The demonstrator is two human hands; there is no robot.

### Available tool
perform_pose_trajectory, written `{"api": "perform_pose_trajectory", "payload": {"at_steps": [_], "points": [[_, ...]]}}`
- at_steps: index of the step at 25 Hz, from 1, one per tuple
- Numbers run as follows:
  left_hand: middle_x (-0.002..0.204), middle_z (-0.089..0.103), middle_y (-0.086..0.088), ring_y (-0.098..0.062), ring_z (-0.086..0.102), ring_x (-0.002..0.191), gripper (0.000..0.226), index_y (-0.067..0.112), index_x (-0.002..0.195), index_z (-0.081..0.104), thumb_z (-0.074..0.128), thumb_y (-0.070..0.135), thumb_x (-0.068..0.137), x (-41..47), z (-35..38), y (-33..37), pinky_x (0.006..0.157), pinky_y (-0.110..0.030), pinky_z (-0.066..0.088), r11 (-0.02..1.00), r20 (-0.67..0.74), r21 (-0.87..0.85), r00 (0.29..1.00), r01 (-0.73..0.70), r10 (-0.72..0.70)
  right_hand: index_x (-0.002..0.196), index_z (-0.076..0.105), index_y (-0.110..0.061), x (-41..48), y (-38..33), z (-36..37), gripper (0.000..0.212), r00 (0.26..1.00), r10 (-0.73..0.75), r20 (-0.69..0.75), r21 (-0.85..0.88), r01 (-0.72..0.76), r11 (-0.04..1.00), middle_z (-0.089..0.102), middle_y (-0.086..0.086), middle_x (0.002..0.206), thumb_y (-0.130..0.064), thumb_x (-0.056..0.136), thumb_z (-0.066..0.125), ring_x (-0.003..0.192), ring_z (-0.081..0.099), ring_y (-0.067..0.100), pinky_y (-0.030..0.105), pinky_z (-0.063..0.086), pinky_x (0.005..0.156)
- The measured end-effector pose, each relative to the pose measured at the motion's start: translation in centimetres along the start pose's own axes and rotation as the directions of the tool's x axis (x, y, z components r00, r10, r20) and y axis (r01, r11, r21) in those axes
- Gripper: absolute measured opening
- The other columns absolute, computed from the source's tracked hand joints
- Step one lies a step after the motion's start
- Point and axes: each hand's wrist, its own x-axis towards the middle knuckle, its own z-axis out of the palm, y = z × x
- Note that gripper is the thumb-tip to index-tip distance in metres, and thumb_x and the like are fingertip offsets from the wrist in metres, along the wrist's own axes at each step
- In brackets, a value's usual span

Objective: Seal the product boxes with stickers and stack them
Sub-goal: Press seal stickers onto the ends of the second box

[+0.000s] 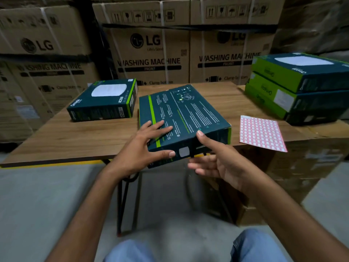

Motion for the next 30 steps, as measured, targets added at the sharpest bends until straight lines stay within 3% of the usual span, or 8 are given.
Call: {"api": "perform_pose_trajectory", "payload": {"at_steps": [4, 7, 9, 12, 14, 17, 19, 30], "points": [[0.163, 0.032, 0.03, 0.004, 0.009, 0.157, 0.077, 0.053, 0.145, 0.053, 0.075, 0.066, 0.072, 0.2, -0.7, -0.4, 0.124, -0.032, 0.014, 0.995, 0.064, 0.098, 0.998, -0.025, 0.019, 0.108, 0.066, 0.001, -0.8, 1.6, -0.8, 0.071, 0.997, 0.019, -0.081, -0.146, -0.031, 0.989, 0.079, 0.018, 0.087, -0.067, 0.087, 0.066, 0.077, 0.079, 0.027, 0.026, 0.058, 0.057], [0.162, 0.034, 0.031, 0.003, 0.011, 0.157, 0.074, 0.051, 0.145, 0.054, 0.073, 0.066, 0.074, 0.2, -0.5, -0.7, 0.122, -0.031, 0.015, 0.992, 0.06, 0.114, 0.997, -0.048, 0.042, 0.08, 0.07, -0.002, -0.4, 3.1, -0.9, 0.056, 0.93, -0.293, -0.222, -0.387, 0.192, 0.902, 0.076, 0.009, 0.068, -0.057, 0.092, 0.068, 0.062, 0.075, 0.03, 0.034, 0.058, 0.059], [0.161, 0.035, 0.031, 0.003, 0.013, 0.157, 0.074, 0.052, 0.145, 0.054, 0.069, 0.071, 0.075, 0.1, -0.6, -0.7, 0.125, -0.038, 0.01, 0.981, 0.05, 0.183, 0.997, -0.06, 0.052, 0.069, 0.067, -0.015, 0.4, 3.7, -1.1, 0.047, 0.738, -0.627, -0.249, -0.657, 0.347, 0.669, 0.071, 0.0, 0.062, -0.054, 0.093, 0.072, 0.056, 0.069, 0.022, 0.043, 0.059, 0.065], [0.153, 0.046, 0.03, 0.007, 0.028, 0.151, 0.064, 0.05, 0.138, 0.06, 0.065, 0.072, 0.078, 0.3, -0.6, -0.4, 0.128, -0.048, 0.007, 0.977, 0.014, 0.18, 0.993, -0.116, 0.115, 0.093, 0.074, -0.022, 2.0, 2.9, -1.6, 0.024, 0.353, -0.933, 0.072, -0.884, 0.455, 0.104, 0.072, -0.008, 0.089, -0.045, 0.092, 0.078, 0.081, 0.064, 0.017, 0.039, 0.052, 0.072], [0.145, 0.057, 0.026, 0.008, 0.041, 0.145, 0.056, 0.042, 0.132, 0.068, 0.068, 0.065, 0.081, 0.5, -0.3, -0.5, 0.129, -0.043, 0.023, 0.975, -0.03, 0.115, 0.981, -0.188, 0.192, 0.116, 0.077, -0.022, 3.3, 2.0, -2.2, 0.029, 0.34, -0.887, 0.313, -0.86, 0.498, -0.112, 0.071, -0.005, 0.116, -0.042, 0.095, 0.074, 0.103, 0.06, 0.024, 0.043, 0.049, 0.084], [0.14, 0.064, 0.017, 0.001, 0.048, 0.142, 0.05, 0.032, 0.13, 0.073, 0.074, 0.056, 0.086, 0.6, 0.1, -1.0, 0.122, -0.038, 0.039, 0.964, -0.064, 0.097, 0.965, -0.247, 0.254, 0.123, 0.077, -0.03, 4.8, 2.1, -2.7, 0.031, 0.426, -0.836, 0.346, -0.832, 0.551, -0.063, 0.071, -0.014, 0.123, -0.046, 0.098, 0.066, 0.107, 0.059, 0.02, 0.05, 0.048, 0.086], [0.14, 0.064, 0.016, 0.001, 0.048, 0.142, 0.049, 0.031, 0.13, 0.072, 0.077, 0.055, 0.088, 0.7, 0.3, -1.3, 0.122, -0.036, 0.039, 0.96, -0.068, 0.105, 0.961, -0.259, 0.266, 0.119, 0.079, -0.028, 5.2, 2.7, -2.6, 0.028, 0.382, -0.865, 0.325, -0.817, 0.574, -0.053, 0.074, -0.014, 0.12, -0.044, 0.098, 0.068, 0.099, 0.061, 0.022, 0.051, 0.049, 0.082], [0.15, 0.053, 0.027, 0.01, 0.03, 0.149, 0.042, 0.041, 0.138, 0.065, 0.061, 0.052, 0.097, 0.7, -0.6, -1.1, 0.127, -0.032, 0.016, 0.988, 0.037, 0.026, 0.987, -0.155, 0.154, 0.126, 0.075, -0.03, 5.2, 1.9, -3.6, 0.032, 0.465, -0.816, 0.343, -0.781, 0.624, 0.027, 0.07, -0.019, 0.129, -0.041, 0.099, 0.064, 0.109, 0.059, 0.017, 0.048, 0.048, 0.094]]}}
